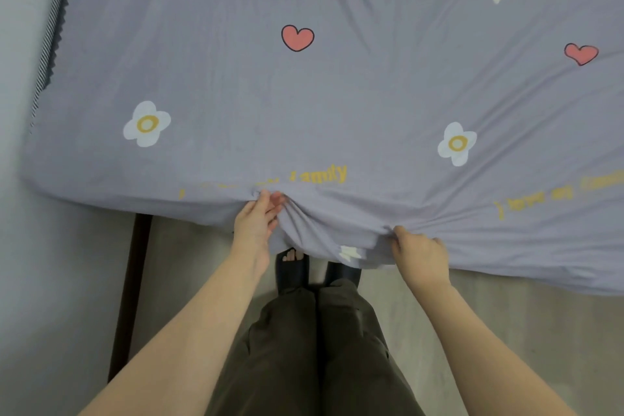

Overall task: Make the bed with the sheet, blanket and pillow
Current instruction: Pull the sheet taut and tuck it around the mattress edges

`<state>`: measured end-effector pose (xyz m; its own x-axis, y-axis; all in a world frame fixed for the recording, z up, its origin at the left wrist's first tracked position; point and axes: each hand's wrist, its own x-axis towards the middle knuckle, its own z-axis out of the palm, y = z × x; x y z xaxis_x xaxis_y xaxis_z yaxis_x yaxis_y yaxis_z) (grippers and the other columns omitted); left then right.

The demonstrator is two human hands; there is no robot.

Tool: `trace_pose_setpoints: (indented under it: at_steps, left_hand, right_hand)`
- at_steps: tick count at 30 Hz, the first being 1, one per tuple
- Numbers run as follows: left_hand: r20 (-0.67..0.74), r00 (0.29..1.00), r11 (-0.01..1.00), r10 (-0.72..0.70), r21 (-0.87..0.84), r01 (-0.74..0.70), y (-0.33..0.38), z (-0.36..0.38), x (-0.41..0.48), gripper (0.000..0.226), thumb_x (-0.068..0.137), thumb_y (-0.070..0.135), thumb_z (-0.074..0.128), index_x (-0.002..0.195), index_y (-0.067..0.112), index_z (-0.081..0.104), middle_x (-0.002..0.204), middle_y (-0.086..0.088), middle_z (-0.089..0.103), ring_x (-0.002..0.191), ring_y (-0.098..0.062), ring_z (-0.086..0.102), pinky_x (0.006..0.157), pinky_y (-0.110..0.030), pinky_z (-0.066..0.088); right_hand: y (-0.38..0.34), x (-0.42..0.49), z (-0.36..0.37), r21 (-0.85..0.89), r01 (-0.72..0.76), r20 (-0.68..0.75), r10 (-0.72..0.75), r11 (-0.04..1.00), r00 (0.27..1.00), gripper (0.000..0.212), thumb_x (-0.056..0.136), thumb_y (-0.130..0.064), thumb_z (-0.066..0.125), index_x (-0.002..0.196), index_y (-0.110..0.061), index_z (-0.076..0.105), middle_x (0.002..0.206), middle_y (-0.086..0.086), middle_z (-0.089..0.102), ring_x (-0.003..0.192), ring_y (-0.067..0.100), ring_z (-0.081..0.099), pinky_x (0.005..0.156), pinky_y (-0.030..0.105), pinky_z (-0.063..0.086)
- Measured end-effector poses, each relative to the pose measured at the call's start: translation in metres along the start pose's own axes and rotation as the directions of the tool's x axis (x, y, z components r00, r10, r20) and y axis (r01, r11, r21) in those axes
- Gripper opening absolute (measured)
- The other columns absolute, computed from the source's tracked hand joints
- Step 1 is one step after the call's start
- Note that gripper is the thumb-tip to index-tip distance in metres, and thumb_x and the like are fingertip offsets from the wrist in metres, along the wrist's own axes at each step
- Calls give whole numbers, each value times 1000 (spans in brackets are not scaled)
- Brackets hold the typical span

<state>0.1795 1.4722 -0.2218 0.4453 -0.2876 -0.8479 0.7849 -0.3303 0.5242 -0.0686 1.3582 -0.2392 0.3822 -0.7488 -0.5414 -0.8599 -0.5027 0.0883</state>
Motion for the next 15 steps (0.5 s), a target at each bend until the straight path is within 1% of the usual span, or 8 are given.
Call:
trace_pose_setpoints:
  at_steps: [3, 5, 8, 9, 10, 12, 13, 15]
  left_hand:
    - [36, 996, 990, 78, 112, -81, -5, -1, 4, 20, 99, 18, 50, 113, 22, 64, 120, 2, 66, 113, -11, 59, 98, -26, 44]
    - [-54, 984, 970, 169, 185, -156, -12, -3, 5, 20, 96, 10, 54, 111, 18, 64, 119, -2, 65, 113, -16, 59, 102, -29, 44]
    - [-402, 885, 947, 236, 301, -116, -33, -1, 1, 16, 90, 4, 54, 103, 13, 57, 116, -11, 60, 95, -21, 59, 83, -27, 46]
    - [-489, 849, 956, 200, 287, -60, -41, 0, -3, 17, 89, 1, 53, 103, 11, 55, 117, -14, 59, 86, -19, 57, 74, -25, 46]
    - [-508, 855, 976, 103, 217, 11, -49, 1, -6, 17, 89, 2, 55, 104, 10, 55, 118, -16, 60, 81, -17, 57, 68, -24, 46]
    - [-325, 919, 971, -223, 14, 240, -62, 5, -9, 31, 90, 14, 65, 119, 11, 55, 128, -12, 58, 97, -21, 60, 73, -28, 48]
    - [-175, 917, 933, -358, -46, 356, -66, 6, -9, 46, 89, 23, 67, 130, 12, 50, 138, -10, 52, 115, -25, 57, 84, -35, 49]
    - [3, 892, 891, -451, -53, 451, -70, 5, -7, 69, 85, 37, 69, 144, 18, 38, 148, -6, 41, 135, -28, 42, 100, -49, 41]
  right_hand:
    - [-2, 16, -16, 322, -109, -31, 126, 940, 992, 15, 96, -23, 42, 87, -11, 45, 64, 4, 50, 58, 31, 49, 51, 32, 34]
    - [-2, 31, -31, 530, -164, -91, 248, 832, 965, 12, 95, -25, 43, 89, -14, 44, 65, 2, 49, 58, 28, 45, 51, 33, 31]
    - [-1, 53, -43, 747, -98, -109, 267, 658, 958, 9, 97, -24, 44, 99, -17, 48, 87, 2, 61, 81, 30, 56, 64, 33, 37]
    - [-1, 58, -44, 795, -60, -79, 201, 603, 976, 14, 97, -24, 46, 109, -17, 49, 99, 0, 62, 95, 28, 59, 72, 32, 40]
    - [-3, 61, -44, 831, -25, -38, 101, 556, 994, 26, 97, -24, 51, 122, -19, 47, 112, -4, 59, 109, 23, 57, 81, 31, 42]
    - [-7, 61, -41, 833, 36, 21, -95, 552, 995, 60, 88, -28, 66, 138, -23, 34, 132, -7, 50, 123, 15, 49, 95, 31, 41]
    - [-9, 59, -38, 791, 83, 17, -158, 606, 987, 73, 80, -35, 74, 138, -23, 32, 135, -6, 48, 122, 15, 48, 97, 34, 42]
    - [-12, 51, -28, 560, 234, -57, -244, 795, 968, 84, 64, -55, 79, 130, -20, 40, 134, 1, 47, 122, 23, 46, 101, 43, 41]
